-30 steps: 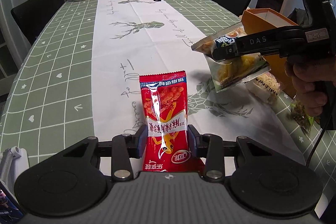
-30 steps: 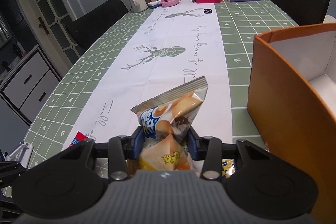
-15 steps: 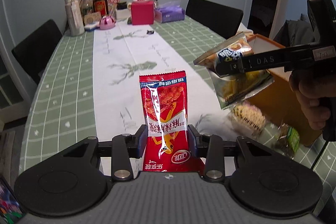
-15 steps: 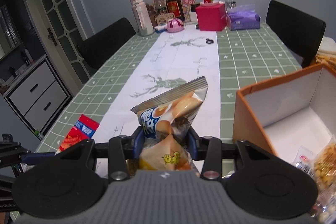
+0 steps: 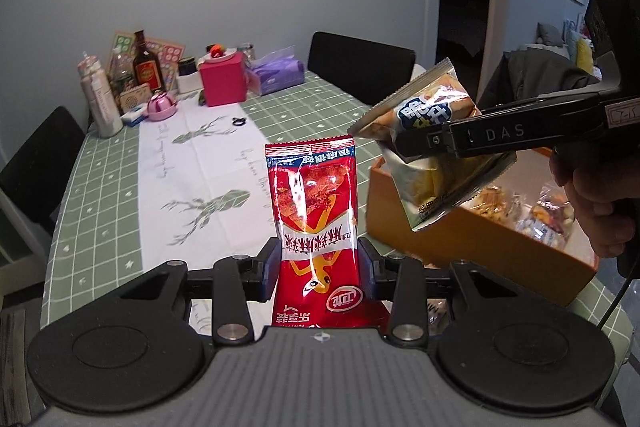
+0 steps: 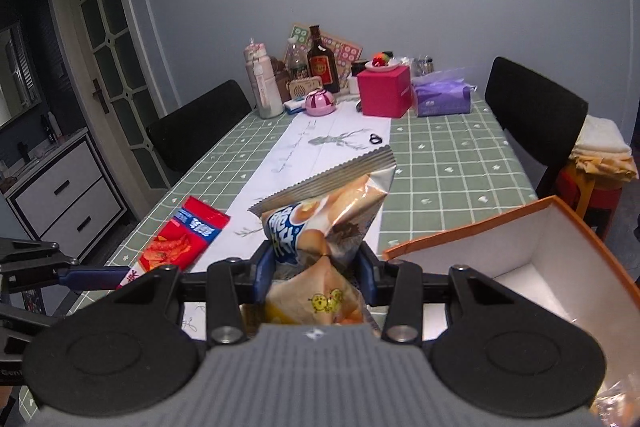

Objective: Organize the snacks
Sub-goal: 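Carry the red packet and cookie bag over the orange box with both tools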

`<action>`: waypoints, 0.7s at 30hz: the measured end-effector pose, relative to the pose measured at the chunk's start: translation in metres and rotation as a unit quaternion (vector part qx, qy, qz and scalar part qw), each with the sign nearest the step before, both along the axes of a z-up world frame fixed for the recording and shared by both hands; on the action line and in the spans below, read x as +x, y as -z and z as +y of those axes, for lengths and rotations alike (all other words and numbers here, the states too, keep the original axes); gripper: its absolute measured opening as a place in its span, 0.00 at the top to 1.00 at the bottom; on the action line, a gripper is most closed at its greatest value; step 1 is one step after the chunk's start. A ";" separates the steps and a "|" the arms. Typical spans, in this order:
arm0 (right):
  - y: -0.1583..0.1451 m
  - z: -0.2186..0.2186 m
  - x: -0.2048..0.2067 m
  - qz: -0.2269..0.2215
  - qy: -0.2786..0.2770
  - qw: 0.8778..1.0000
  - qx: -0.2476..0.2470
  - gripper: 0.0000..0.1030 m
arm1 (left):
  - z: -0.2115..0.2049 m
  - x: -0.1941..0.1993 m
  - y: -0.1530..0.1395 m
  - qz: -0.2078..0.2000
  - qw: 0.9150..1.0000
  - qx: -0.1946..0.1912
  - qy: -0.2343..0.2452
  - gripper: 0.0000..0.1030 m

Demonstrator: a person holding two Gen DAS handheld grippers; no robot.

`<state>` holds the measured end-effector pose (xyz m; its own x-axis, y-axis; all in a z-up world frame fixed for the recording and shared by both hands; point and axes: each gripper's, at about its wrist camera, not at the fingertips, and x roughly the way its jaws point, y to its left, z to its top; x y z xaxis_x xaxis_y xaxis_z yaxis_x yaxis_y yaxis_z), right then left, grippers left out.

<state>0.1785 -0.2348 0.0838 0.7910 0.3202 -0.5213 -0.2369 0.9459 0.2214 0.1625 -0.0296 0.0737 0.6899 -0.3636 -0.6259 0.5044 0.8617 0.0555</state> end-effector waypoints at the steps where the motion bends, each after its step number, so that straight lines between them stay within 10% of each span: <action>1: -0.003 -0.004 -0.002 -0.002 0.002 1.000 0.000 0.60 | -0.005 0.000 -0.002 -0.001 1.000 0.000 0.004 0.56; 21: -0.028 -0.097 -0.032 -0.025 0.063 0.998 0.008 0.60 | -0.105 0.002 -0.023 -0.020 0.996 0.021 0.084 0.56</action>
<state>0.1462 -0.3319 0.1119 0.8502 0.2247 -0.4761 -0.1274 0.9653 0.2279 0.1641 -0.1344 0.0966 0.6464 -0.4505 -0.6158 0.6385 0.7613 0.1132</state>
